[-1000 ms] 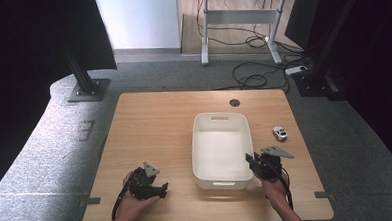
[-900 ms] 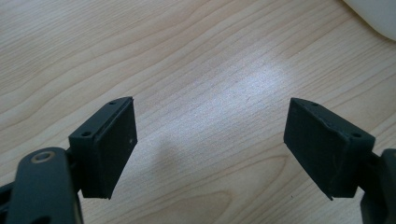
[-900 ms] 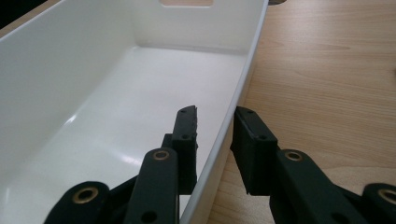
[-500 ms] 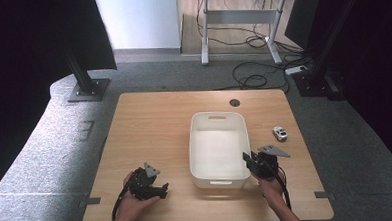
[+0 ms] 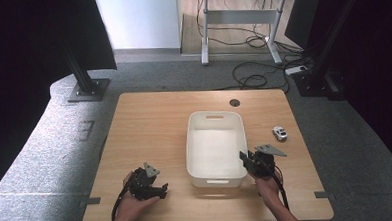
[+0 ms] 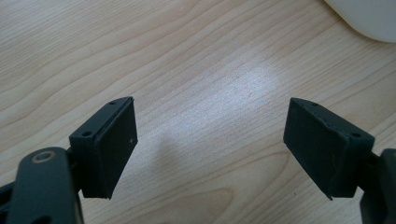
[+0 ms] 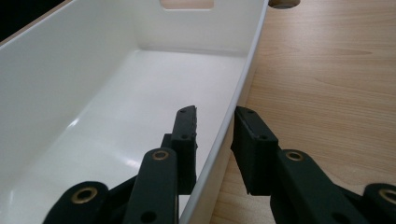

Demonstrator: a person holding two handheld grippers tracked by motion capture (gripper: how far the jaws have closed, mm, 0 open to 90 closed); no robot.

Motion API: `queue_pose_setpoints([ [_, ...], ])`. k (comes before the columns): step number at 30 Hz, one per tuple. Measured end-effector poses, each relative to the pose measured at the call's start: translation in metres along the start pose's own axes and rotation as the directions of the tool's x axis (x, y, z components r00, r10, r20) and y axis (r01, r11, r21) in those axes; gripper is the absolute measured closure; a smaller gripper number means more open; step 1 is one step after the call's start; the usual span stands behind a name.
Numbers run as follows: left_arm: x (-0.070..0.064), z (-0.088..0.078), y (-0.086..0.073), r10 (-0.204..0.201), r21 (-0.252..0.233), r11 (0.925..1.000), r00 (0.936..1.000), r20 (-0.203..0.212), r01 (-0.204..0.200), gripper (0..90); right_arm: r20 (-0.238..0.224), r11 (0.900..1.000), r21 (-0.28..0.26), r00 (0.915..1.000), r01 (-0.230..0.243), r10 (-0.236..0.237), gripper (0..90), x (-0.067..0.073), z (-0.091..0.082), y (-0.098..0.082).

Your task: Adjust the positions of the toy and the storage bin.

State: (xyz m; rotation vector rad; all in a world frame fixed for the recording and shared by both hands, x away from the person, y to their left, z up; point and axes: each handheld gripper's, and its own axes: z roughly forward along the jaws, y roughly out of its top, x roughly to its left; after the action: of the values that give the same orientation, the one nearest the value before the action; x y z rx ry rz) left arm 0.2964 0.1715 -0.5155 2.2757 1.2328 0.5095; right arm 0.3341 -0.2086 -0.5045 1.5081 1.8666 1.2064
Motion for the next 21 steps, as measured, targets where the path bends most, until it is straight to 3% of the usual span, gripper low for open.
queue_pose_setpoints([
  [21,-0.0006,0.0018,-0.0010,0.007,0.025,0.9997,1.0000,-0.005,-0.007,18.7,-0.038,1.000,0.000,0.9991,-0.018,0.018,69.1,0.0012,0.0059,0.0017],
])
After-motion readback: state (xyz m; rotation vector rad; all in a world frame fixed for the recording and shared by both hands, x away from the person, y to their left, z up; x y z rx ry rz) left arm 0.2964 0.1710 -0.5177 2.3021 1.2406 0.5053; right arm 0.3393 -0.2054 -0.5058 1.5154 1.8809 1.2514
